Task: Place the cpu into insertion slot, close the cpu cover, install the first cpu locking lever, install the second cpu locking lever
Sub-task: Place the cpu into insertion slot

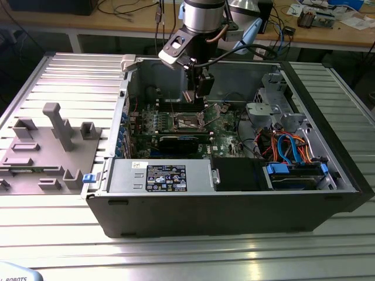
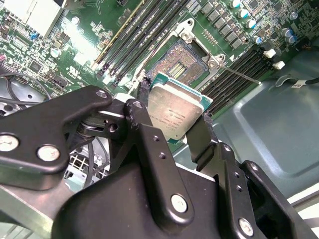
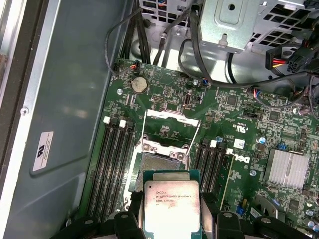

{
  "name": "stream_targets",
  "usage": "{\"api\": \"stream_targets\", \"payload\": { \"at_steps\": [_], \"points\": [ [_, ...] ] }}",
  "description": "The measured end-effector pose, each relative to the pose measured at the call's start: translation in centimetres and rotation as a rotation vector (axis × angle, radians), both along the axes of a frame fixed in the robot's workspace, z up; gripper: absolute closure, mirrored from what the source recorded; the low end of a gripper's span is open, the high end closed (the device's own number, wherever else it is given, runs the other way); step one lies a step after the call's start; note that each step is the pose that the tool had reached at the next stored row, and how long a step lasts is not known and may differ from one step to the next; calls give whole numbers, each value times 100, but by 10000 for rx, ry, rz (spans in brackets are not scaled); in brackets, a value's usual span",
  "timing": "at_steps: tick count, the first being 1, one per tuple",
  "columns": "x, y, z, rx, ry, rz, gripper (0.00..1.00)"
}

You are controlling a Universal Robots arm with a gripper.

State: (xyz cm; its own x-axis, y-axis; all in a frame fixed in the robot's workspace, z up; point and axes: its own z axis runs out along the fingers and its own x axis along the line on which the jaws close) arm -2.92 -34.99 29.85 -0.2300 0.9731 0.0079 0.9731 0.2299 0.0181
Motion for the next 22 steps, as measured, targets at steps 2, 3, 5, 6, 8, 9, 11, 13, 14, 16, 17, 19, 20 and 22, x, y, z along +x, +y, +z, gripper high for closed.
{"api": "stream_targets", "payload": {
  "at_steps": [2, 3, 5, 6, 8, 9, 11, 13, 14, 16, 17, 19, 20, 22],
  "points": [
    [0, 0, 0, 0, 0, -8, 46],
    [0, 0, 0, 0, 0, -12, 46],
    [0, 0, 0, 0, 0, -20, 46],
    [0, 0, 0, 0, 0, -23, 46],
    [0, 0, 0, 0, 0, -34, 46],
    [0, 0, 0, 0, 0, -38, 46],
    [0, 0, 0, 0, 0, -45, 46],
    [0, 0, 0, 0, 0, -59, 46],
    [0, 0, 0, 0, 0, -66, 46],
    [0, 0, -1, 0, 0, -82, 46],
    [0, 0, -1, 1, 0, -87, 46],
    [0, 0, -1, 0, 0, -96, 46],
    [0, 0, -1, 1, 0, -100, 46],
    [0, 0, -1, 1, 0, -112, 46]
  ]
}}
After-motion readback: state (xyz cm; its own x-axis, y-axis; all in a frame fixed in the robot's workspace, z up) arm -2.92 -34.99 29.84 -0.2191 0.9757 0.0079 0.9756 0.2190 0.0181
